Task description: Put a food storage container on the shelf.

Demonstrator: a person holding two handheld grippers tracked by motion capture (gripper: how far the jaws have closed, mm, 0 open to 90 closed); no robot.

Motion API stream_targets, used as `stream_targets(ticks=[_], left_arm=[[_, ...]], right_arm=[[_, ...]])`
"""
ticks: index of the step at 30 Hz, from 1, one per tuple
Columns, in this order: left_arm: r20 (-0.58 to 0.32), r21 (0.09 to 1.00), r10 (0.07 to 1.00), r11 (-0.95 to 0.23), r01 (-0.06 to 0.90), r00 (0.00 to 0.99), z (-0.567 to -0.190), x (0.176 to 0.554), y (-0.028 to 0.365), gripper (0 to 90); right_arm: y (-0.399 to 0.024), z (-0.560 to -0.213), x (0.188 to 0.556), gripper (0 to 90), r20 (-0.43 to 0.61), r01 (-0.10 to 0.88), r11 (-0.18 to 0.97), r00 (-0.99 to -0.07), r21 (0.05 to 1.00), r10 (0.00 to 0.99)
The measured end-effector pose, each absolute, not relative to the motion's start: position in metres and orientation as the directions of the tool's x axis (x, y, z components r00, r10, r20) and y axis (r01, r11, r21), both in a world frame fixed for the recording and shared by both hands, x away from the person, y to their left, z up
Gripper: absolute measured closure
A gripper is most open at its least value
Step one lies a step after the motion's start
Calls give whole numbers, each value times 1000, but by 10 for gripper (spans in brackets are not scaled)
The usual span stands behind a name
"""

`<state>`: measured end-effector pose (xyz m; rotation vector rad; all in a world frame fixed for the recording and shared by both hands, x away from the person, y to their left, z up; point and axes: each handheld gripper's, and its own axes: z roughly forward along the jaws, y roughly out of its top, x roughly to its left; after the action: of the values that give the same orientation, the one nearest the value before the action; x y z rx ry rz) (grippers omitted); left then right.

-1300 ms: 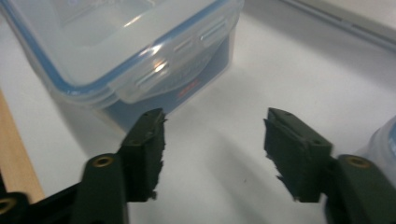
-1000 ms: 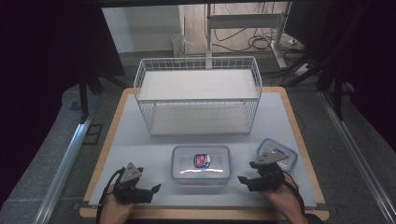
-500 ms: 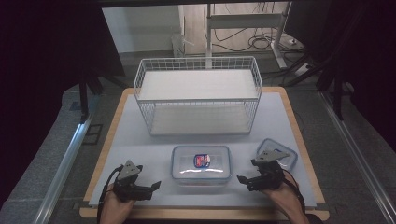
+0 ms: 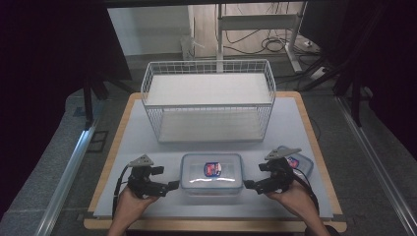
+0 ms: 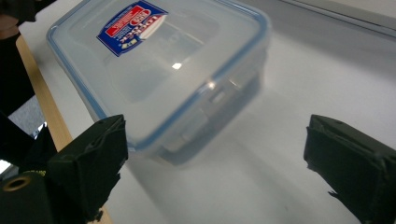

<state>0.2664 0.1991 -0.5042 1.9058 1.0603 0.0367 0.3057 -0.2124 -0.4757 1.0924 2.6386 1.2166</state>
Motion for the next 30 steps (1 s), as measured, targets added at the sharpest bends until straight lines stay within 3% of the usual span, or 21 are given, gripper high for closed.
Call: stream_targets(ticks=[5,10,16,19,24,30], left_arm=[[-445,705,614,-208,678,652,-508,284,186,55],[-505,665,552,-241,707,664,-516,301,167,39],[-516,636,557,-260,727,651,-521,300,162,38],[-502,640,565,-267,721,655,-518,295,163,63],[-461,665,595,-259,700,658,-510,284,164,154],[-466,706,592,-198,680,657,-507,268,174,321]], right_arm=[[-197,-479,314,101,262,589,463,-760,662,594],[-184,-490,328,104,379,660,429,-727,617,573],[-180,-498,333,95,471,714,406,-690,570,550],[-181,-496,332,117,469,712,407,-692,572,549],[-185,-491,324,184,439,682,424,-718,596,540],[-197,-483,310,374,420,655,391,-733,646,535]])
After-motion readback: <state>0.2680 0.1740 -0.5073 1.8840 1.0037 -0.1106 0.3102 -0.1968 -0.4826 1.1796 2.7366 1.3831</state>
